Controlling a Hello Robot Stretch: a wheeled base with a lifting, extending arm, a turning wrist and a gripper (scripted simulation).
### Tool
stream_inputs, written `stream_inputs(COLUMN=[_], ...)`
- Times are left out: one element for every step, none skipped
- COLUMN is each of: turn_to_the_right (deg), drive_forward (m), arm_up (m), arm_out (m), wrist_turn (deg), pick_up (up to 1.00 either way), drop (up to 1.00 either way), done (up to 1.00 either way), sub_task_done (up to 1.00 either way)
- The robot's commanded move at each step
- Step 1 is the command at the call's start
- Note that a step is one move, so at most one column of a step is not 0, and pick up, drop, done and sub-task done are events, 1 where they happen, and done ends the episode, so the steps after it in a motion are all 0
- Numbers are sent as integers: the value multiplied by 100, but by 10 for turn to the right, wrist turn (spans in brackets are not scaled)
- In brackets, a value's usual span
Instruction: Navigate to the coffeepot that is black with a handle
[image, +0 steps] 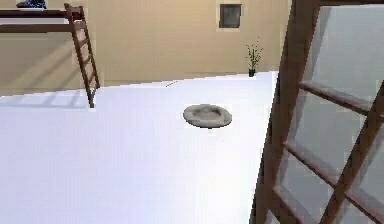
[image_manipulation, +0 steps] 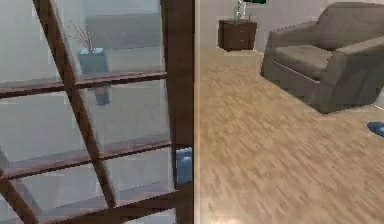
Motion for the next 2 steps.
stream_inputs(turn_to_the_right=[0,30], drive_forward=[100,0], arm_up=[0,0], arm_out=[0,0], wrist_turn=[0,0], pick_up=[0,0], drop=[0,0], done=[0,0], sub_task_done=[0,0])
